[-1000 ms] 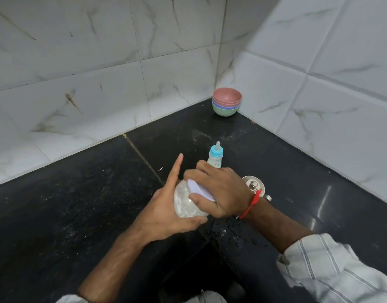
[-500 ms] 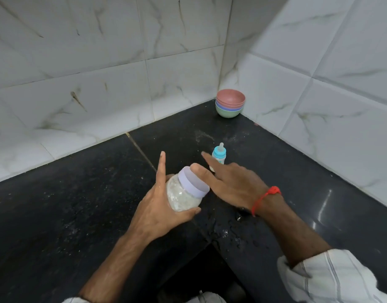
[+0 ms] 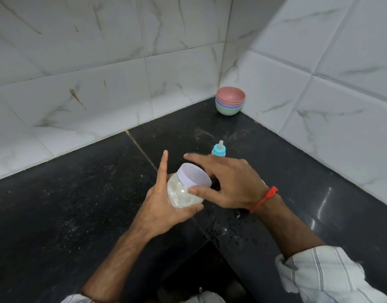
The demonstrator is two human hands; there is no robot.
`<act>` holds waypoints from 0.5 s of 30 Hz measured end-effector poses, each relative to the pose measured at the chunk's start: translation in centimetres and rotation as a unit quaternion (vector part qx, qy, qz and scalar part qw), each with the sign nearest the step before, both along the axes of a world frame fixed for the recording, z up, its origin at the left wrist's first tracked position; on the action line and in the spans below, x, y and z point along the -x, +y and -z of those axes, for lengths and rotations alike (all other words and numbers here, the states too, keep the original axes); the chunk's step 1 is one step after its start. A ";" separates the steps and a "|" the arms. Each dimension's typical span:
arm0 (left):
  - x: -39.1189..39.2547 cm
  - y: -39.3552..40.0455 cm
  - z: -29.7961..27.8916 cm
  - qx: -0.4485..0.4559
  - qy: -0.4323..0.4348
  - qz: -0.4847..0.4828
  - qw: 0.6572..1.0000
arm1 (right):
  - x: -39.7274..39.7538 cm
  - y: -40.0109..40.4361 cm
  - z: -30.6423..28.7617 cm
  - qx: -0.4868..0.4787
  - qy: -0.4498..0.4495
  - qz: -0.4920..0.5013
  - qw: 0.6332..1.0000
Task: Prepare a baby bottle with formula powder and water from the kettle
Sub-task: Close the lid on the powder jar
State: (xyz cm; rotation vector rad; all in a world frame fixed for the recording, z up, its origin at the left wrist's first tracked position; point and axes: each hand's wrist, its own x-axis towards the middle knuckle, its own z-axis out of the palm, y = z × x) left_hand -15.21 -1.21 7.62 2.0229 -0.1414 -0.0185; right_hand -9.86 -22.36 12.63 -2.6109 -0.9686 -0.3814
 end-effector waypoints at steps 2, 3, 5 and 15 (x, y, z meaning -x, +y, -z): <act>-0.1 0.3 0.0 -0.001 0.003 0.016 1.000 | -0.5 -0.4 0.5 0.019 0.034 -0.098 0.994; -0.2 0.3 0.0 -0.005 0.007 0.027 1.000 | -0.4 -0.3 0.7 0.020 0.041 -0.101 0.994; -0.1 0.1 0.0 -0.013 0.014 0.049 0.999 | 0.3 0.6 1.3 0.006 0.028 -0.037 0.999; 0.1 1.0 0.0 -0.004 0.034 0.118 0.992 | 0.9 1.0 2.0 -0.034 -0.014 -0.096 0.995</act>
